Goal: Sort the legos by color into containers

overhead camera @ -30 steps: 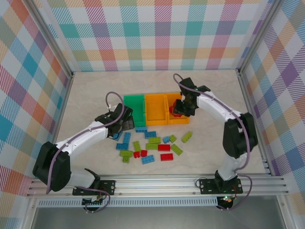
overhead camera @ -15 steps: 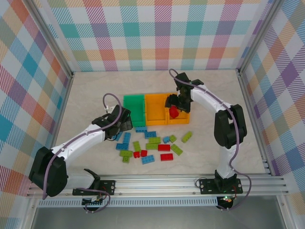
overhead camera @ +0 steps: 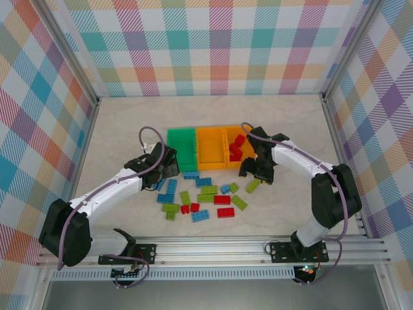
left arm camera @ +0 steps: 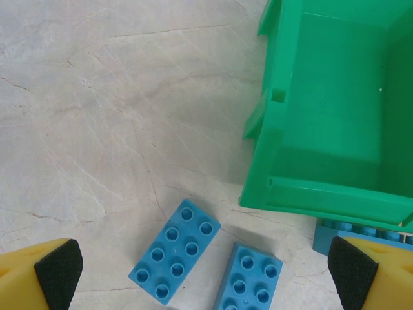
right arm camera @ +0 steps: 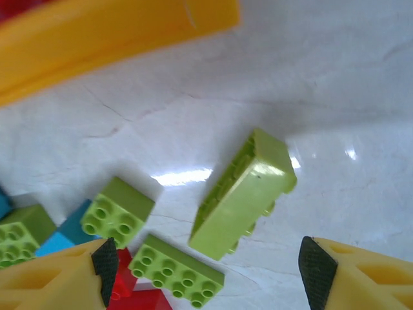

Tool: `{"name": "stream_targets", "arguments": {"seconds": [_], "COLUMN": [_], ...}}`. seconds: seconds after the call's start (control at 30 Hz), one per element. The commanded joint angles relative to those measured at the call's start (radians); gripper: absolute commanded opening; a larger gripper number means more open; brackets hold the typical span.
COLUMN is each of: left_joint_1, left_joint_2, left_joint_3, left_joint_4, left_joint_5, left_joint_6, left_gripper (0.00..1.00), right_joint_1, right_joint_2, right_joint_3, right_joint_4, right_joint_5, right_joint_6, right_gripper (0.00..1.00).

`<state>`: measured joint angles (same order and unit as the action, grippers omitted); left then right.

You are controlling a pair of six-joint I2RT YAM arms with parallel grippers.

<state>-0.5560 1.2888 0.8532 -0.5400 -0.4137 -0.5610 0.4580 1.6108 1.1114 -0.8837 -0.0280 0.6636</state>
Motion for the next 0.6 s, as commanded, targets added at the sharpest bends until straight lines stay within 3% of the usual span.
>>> {"name": "stream_targets", "arguments": {"seconds": [0.0, 0.27, 0.57], "left_joint_1": [-0.015, -0.015, -0.015], "left_joint_2": [-0.004, -0.012, -0.039], "left_joint_3": [-0.017, -0.021, -0.041], "left_joint_4": [0.009, 0.005, 0.006], "left_joint_5": [-0.02, -0.023, -0.033], "left_joint_6": [-0.005, -0.002, -0.002], "left_gripper": [1.0, 1.0, 1.0], "right_joint_1": [0.002, 0.002, 0.002], "right_joint_2": [0.005, 0.08, 0.118], "right_joint_3": [-0.02, -0.042, -0.052], "right_joint_4": [0.02, 0.05, 0.07], "right_joint_5": [-0.036, -0.016, 0.001], "right_joint_6": [0.078, 0.106, 0.116], "right_gripper": [0.75, 0.75, 0.64]}}
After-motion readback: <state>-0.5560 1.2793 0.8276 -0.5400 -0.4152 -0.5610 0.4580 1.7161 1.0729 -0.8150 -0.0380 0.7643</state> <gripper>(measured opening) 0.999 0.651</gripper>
